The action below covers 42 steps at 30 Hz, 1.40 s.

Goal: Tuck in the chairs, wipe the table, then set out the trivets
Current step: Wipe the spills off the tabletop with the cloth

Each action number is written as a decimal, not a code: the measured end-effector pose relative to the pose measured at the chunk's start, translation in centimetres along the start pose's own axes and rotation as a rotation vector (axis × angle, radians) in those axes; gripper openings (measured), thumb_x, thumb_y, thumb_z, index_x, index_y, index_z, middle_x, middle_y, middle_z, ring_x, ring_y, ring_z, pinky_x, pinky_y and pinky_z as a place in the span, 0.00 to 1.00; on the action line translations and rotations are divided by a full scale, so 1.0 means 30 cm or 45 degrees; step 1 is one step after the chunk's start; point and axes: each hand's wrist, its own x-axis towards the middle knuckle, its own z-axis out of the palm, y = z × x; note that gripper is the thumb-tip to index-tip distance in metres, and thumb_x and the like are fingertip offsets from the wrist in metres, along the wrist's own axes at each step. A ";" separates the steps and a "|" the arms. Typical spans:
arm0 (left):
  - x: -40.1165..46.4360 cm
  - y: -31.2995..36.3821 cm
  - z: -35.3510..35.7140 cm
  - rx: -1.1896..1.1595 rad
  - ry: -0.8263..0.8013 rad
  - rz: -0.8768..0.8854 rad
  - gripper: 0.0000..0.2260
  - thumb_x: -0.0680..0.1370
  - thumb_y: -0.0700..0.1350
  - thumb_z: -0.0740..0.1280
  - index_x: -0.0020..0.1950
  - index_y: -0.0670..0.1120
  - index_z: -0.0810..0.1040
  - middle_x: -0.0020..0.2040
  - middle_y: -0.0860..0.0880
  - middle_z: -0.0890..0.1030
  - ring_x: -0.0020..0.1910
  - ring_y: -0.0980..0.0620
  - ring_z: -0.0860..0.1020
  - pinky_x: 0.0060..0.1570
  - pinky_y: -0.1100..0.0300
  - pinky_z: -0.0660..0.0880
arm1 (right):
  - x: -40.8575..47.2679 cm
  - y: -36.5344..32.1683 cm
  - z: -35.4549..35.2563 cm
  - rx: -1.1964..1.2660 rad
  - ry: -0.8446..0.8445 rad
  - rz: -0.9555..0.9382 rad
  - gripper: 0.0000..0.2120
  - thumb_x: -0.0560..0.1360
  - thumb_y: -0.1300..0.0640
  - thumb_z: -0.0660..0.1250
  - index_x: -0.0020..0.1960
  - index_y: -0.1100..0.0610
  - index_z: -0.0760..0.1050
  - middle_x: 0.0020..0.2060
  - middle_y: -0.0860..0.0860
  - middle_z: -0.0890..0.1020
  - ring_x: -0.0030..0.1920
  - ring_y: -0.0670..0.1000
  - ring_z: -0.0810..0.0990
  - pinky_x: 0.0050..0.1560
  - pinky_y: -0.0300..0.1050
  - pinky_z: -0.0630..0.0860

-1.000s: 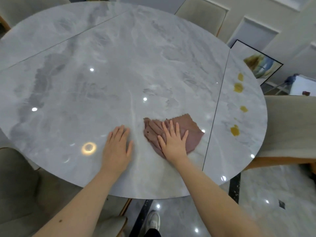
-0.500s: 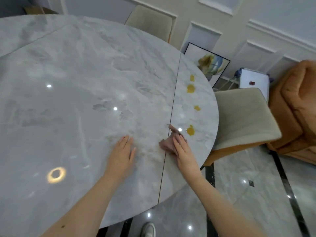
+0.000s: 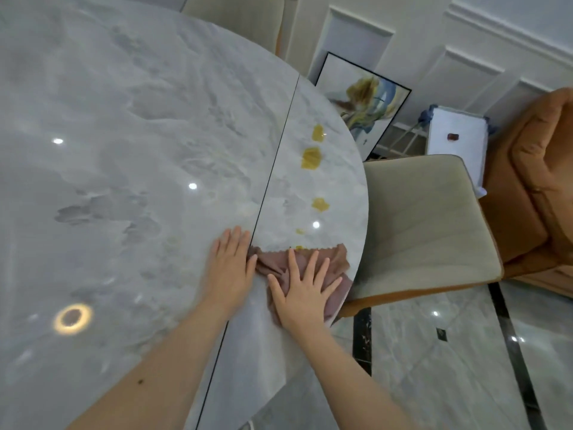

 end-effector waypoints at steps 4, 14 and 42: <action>0.108 0.022 0.037 0.031 0.018 -0.104 0.28 0.78 0.54 0.46 0.71 0.41 0.67 0.72 0.40 0.67 0.72 0.40 0.64 0.70 0.44 0.59 | 0.174 0.018 -0.029 0.009 -0.005 -0.017 0.36 0.70 0.29 0.36 0.76 0.38 0.40 0.77 0.55 0.41 0.76 0.61 0.35 0.68 0.68 0.29; 0.143 0.012 0.090 0.207 0.075 -0.108 0.26 0.80 0.52 0.45 0.74 0.43 0.63 0.74 0.45 0.64 0.74 0.44 0.62 0.71 0.49 0.48 | 0.499 0.080 -0.090 0.034 -0.005 -0.051 0.27 0.78 0.36 0.47 0.76 0.36 0.46 0.78 0.51 0.44 0.77 0.59 0.39 0.70 0.68 0.34; 0.380 0.052 0.063 -0.230 0.310 -0.241 0.32 0.77 0.56 0.39 0.72 0.43 0.68 0.74 0.46 0.64 0.75 0.47 0.58 0.74 0.55 0.49 | 0.698 0.162 -0.118 -0.027 -0.008 -0.189 0.28 0.77 0.34 0.47 0.76 0.36 0.46 0.78 0.48 0.44 0.77 0.58 0.38 0.70 0.68 0.34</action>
